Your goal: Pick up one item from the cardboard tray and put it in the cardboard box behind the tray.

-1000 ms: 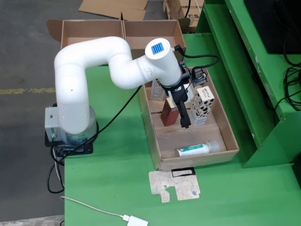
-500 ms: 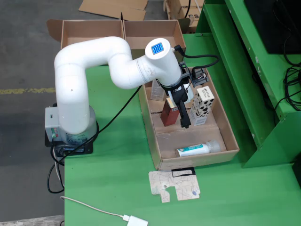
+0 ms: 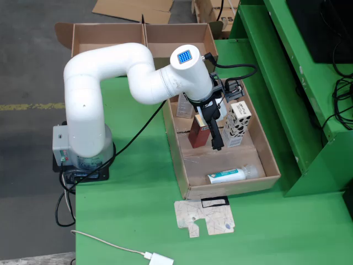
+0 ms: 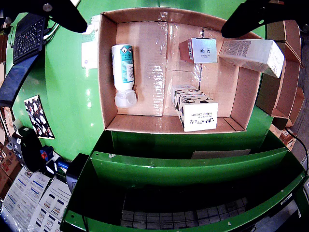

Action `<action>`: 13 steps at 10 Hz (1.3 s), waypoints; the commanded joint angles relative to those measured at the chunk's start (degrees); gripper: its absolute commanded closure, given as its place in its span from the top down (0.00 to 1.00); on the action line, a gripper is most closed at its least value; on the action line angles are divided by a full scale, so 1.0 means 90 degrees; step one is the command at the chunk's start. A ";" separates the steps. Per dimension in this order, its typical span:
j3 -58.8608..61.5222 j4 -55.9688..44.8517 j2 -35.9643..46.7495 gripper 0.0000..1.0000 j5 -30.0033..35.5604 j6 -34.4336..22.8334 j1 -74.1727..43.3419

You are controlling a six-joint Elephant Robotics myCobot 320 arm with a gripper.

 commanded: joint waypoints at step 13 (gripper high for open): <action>-0.0745 0.0153 0.0836 1.00 -0.0265 0.0394 0.0647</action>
